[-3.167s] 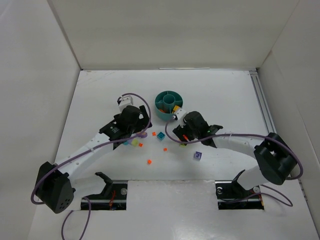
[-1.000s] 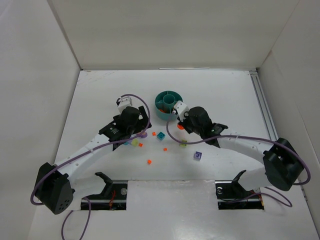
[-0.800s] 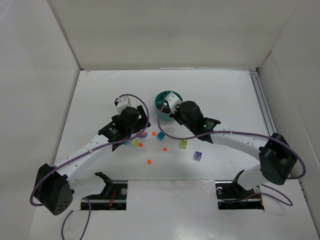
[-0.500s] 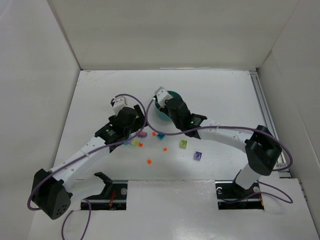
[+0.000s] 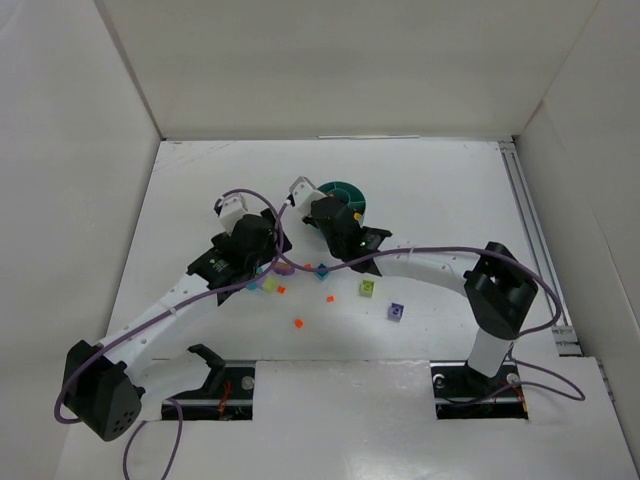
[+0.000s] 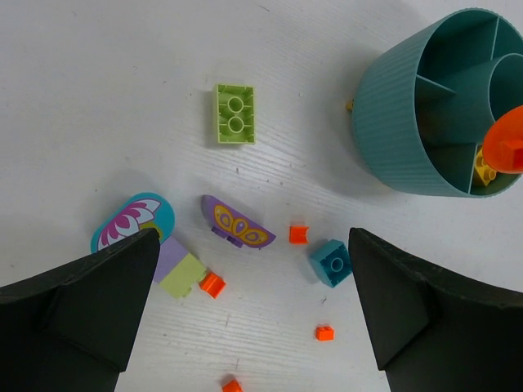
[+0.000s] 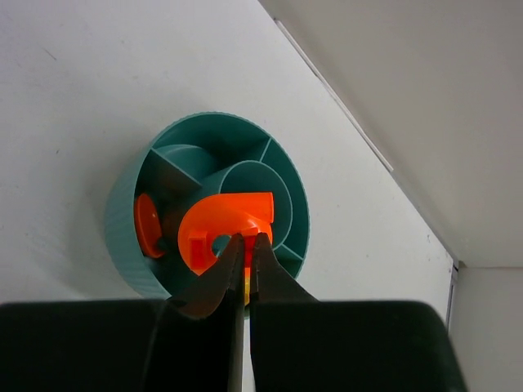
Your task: Sort the legos into containers by color
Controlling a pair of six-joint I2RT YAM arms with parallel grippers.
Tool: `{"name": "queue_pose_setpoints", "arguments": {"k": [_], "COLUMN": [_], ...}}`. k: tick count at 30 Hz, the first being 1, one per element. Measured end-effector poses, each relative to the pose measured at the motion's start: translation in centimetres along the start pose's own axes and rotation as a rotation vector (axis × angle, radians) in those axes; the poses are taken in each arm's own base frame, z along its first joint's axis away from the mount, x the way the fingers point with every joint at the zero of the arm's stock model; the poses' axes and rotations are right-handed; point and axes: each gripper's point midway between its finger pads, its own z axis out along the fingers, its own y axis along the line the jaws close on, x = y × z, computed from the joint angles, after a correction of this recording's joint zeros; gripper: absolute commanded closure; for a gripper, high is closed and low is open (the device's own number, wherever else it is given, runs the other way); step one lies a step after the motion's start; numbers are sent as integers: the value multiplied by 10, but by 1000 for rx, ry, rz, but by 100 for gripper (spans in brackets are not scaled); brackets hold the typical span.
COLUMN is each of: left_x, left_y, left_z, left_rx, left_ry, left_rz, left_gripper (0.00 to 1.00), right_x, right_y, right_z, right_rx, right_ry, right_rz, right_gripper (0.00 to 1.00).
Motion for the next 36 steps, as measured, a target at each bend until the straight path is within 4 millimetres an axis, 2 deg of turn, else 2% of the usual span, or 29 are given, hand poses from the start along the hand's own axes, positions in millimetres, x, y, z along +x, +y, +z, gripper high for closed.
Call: {"name": "queue_pose_setpoints", "arguments": {"k": [12,29,36], "left_x": [3,9,10], "left_y": [8,18,22], "left_z": [0,5,5], "left_rx": [-40,-79,-93], "left_ry": [7,20,23], "left_rz": [-40,-46,-43], "left_gripper": [0,0,0], "right_x": [4,4,5], "right_y": [16,21,21], "right_z": [15,28,29], "right_rx": [25,111,143], "right_ry": [38,92,106], "right_rz": [-79,-127,-127], "right_gripper": [100,100,93]}}
